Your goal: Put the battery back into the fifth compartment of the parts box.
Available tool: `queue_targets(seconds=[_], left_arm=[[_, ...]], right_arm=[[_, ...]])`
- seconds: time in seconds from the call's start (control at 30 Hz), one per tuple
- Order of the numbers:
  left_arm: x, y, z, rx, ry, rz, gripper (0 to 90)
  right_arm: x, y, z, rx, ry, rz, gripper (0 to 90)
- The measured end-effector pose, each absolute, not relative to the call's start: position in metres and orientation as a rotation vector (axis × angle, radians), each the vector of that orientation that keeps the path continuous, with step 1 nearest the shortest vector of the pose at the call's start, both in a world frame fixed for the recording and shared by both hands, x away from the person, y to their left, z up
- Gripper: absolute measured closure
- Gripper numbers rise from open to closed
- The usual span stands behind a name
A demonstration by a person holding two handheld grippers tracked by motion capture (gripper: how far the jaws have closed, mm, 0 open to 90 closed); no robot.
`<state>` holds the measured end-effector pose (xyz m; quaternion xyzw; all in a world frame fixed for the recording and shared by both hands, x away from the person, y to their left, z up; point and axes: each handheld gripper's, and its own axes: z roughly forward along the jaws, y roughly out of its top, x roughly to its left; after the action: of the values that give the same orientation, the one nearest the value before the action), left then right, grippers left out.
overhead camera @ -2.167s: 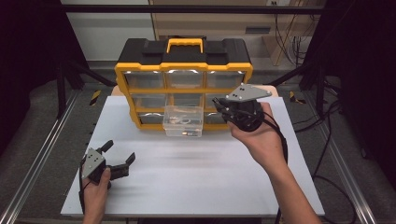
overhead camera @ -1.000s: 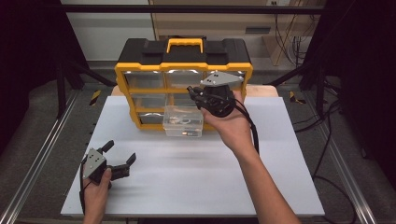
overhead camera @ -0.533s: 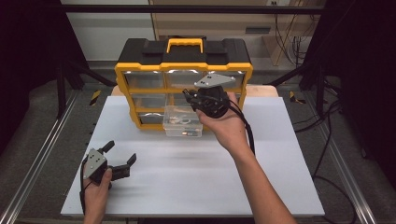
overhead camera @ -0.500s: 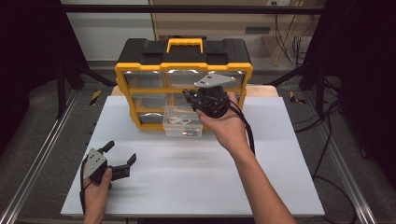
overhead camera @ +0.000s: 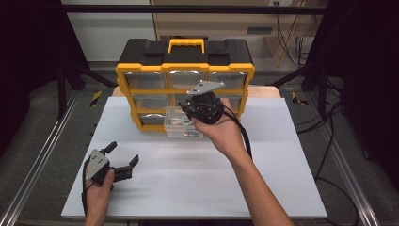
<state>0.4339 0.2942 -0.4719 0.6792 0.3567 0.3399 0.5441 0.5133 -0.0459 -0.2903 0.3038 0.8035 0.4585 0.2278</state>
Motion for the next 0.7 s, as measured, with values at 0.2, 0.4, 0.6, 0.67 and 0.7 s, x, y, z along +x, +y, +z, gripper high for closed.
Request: queue_targets(seconds=[0.2,0.4,0.6,0.67,0.7], left_arm=[[0.432,0.295,-0.472,1.617,0.844,0.817,1.7],[0.433,0.297,-0.472,1.61,0.854,0.816,1.7],[0.43,0.297,-0.471,1.602,0.86,0.811,1.6],[0.428,0.297,-0.471,1.597,0.864,0.809,1.6],[0.427,0.297,-0.471,1.595,0.864,0.807,1.6]], right_arm=[[0.511,-0.05,-0.292,0.87,2.174,1.329,52.5],[0.512,-0.05,-0.291,0.933,2.13,1.349,21.2],[0.507,-0.063,-0.29,0.967,2.081,1.383,17.1],[0.506,-0.068,-0.29,0.968,2.049,1.387,14.0],[0.505,-0.072,-0.29,0.976,2.03,1.398,11.2]])
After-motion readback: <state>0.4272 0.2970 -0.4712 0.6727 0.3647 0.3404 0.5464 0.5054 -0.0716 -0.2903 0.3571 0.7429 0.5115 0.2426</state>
